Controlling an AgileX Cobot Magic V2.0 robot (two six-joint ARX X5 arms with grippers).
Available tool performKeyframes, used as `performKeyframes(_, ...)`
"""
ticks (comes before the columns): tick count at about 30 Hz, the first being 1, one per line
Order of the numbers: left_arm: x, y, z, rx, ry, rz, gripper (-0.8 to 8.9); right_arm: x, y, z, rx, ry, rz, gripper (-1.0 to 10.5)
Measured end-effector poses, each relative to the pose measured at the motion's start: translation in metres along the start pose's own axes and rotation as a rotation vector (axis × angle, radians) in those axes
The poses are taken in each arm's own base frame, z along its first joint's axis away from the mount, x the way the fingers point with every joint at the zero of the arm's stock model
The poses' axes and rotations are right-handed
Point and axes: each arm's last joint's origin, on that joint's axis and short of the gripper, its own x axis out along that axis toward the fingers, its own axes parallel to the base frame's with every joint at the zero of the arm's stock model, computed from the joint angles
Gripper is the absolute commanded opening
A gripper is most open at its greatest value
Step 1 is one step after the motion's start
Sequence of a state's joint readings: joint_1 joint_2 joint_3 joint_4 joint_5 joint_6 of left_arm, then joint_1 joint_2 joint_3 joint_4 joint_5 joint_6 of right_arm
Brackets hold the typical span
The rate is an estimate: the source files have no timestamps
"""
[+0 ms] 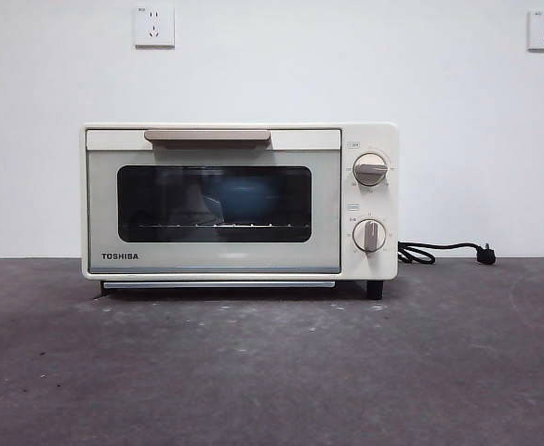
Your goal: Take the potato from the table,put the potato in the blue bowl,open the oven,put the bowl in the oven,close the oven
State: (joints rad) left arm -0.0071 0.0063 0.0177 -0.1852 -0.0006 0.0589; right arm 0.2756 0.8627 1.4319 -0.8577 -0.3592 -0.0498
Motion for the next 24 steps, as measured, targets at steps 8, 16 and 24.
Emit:
performKeyframes(8,0.000,0.000,0.000,0.000,0.000,0.000,-0.04,0.005,-0.016,-0.079,-0.050,-0.202,-0.171,0.0)
performKeyframes(16,0.000,0.000,0.000,0.000,0.000,0.000,-0.04,0.028,-0.025,-0.171,-0.077,-0.290,-0.282,0.0)
performKeyframes(24,0.000,0.000,0.000,0.000,0.000,0.000,-0.04,0.045,-0.028,-0.250,-0.055,-0.270,-0.309,0.0)
